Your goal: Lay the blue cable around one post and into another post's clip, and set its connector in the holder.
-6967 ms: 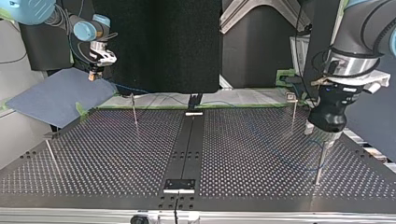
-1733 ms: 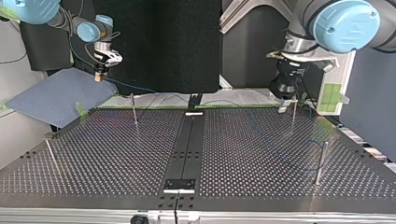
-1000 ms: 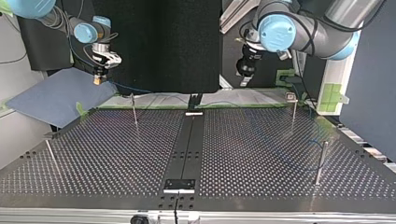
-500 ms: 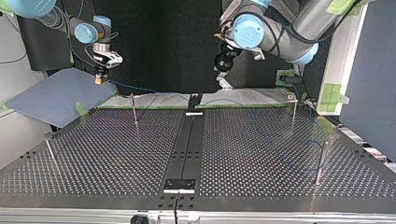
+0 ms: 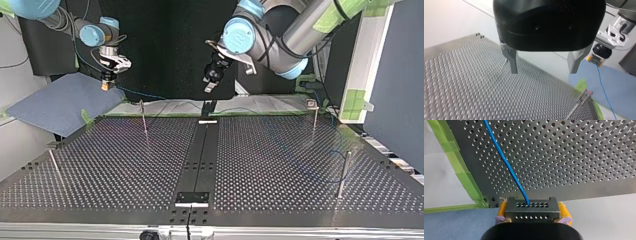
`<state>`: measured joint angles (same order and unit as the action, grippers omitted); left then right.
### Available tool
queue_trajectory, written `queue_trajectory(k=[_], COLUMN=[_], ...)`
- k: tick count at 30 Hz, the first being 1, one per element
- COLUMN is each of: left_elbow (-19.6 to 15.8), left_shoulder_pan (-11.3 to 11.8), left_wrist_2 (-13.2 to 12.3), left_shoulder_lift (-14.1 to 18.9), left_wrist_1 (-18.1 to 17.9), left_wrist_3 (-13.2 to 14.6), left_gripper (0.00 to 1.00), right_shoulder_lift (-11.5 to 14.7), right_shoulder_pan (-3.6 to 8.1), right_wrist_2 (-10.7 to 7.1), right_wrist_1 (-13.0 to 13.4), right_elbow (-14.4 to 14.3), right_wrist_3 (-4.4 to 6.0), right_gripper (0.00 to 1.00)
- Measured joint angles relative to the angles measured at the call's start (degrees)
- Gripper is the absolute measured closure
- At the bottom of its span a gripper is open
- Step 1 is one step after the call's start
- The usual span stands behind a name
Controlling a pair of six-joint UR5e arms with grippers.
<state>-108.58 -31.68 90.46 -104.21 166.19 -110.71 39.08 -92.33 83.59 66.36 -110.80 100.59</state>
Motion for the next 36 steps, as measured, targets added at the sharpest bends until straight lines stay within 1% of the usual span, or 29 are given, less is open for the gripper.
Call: queue_trajectory(k=[14, 18, 20, 24, 36], left_elbow=[6.65, 8.32, 8.55, 8.81, 9.04], left_shoulder_pan=[-6.64, -8.72, -9.27, -9.37, -7.55], left_wrist_2=[0.64, 1.26, 1.48, 1.7, 1.98], left_shoulder_lift=[-6.64, -8.74, -9.6, -11.68, -17.73], left_wrist_1=[-6.67, -8.75, -9.61, -11.71, -17.74], left_wrist_3=[0.01, 0.23, 0.64, 1.34, 2.01], left_gripper=[0.04, 0.04, 0.04, 0.04, 0.04], right_shoulder_lift=[0.0, 0.0, 0.0, 0.0, 0.0], right_shoulder_pan=[0.16, 0.2, 0.24, 0.25, 0.04], right_wrist_2=[0.0, 0.0, 0.0, 0.0, -0.13], right_wrist_1=[-0.13, -0.01, 0.0, -0.05, -0.02], right_elbow=[0.01, 0.06, 0.06, 0.05, 0.02], right_wrist_3=[0.19, 0.66, 0.84, 0.99, 0.87], right_gripper=[1.0, 1.0, 1.0, 1.0, 1.0])
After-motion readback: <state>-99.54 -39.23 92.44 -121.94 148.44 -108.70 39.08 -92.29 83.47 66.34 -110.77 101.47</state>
